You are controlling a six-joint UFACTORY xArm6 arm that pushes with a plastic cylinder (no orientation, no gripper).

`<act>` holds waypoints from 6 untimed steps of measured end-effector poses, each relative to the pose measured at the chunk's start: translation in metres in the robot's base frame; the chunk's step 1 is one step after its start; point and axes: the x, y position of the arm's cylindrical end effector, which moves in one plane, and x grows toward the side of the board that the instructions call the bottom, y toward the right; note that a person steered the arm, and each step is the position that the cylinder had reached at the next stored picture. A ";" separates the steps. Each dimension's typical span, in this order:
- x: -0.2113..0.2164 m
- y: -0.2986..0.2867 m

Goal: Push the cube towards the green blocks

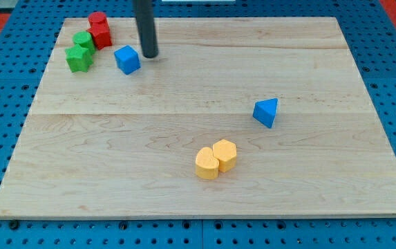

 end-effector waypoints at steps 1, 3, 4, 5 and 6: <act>0.048 0.018; 0.007 -0.021; 0.045 0.006; 0.045 -0.036; 0.001 -0.066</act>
